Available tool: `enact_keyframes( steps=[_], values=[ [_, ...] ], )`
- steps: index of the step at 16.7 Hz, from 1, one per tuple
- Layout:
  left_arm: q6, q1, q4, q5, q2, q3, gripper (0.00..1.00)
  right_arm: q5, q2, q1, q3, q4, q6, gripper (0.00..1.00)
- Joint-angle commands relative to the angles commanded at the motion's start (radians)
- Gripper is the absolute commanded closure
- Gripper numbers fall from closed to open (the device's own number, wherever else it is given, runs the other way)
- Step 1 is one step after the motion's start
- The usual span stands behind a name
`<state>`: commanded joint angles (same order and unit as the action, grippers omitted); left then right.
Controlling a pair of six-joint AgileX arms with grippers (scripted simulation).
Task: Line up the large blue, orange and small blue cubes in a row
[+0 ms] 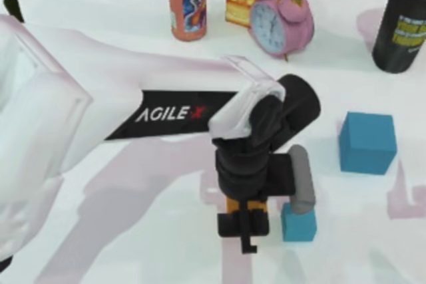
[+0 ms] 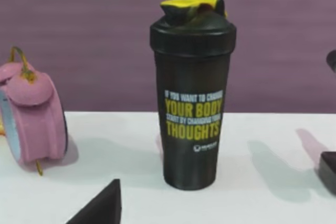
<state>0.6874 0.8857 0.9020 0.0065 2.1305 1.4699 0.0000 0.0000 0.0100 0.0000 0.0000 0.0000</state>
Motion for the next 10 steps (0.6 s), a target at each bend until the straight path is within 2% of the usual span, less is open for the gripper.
enact_keyframes(
  steps=[10],
  values=[
    [0.0, 0.0, 0.0, 0.0, 0.0, 0.0, 0.1, 0.0, 0.0, 0.0, 0.0, 0.0, 0.0, 0.0]
  ],
)
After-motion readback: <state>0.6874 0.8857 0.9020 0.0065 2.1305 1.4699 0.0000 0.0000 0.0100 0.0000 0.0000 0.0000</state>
